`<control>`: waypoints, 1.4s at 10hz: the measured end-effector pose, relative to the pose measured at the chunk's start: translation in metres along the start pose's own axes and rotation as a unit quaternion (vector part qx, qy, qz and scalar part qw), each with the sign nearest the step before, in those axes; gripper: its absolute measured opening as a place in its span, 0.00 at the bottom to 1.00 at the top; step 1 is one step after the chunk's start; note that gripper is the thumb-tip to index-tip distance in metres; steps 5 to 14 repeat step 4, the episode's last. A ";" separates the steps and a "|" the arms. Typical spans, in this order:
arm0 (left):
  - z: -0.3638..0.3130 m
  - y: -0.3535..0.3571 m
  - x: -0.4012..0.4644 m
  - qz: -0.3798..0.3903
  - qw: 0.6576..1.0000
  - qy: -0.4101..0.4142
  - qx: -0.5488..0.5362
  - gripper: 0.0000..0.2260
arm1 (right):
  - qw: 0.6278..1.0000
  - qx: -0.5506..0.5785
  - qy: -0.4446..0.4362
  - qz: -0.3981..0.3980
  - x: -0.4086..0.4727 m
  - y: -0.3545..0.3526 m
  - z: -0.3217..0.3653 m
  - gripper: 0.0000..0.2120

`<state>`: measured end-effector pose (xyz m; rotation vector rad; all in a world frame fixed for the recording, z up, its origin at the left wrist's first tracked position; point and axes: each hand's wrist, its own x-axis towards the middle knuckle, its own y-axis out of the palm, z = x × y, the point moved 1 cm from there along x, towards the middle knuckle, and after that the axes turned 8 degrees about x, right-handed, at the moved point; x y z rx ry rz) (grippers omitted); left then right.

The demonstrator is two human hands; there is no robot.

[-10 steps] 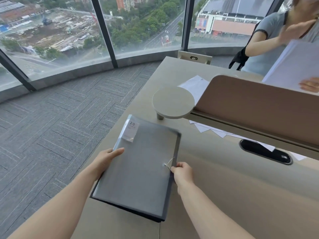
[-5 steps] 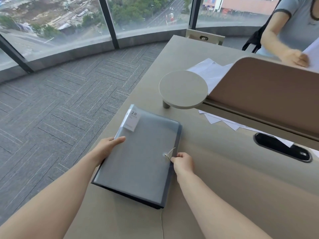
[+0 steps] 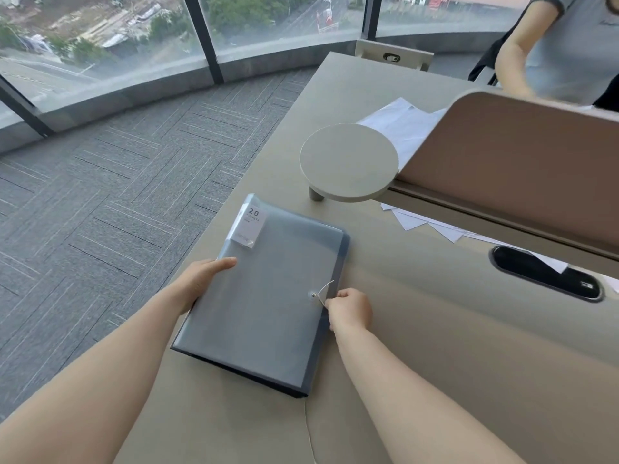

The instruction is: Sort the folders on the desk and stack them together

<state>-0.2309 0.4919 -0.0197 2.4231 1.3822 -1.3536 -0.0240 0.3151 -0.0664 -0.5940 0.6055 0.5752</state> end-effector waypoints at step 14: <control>0.001 0.009 0.003 -0.143 0.967 0.089 0.193 0.27 | 0.999 -0.010 -0.032 0.038 -0.005 -0.010 -0.014 0.09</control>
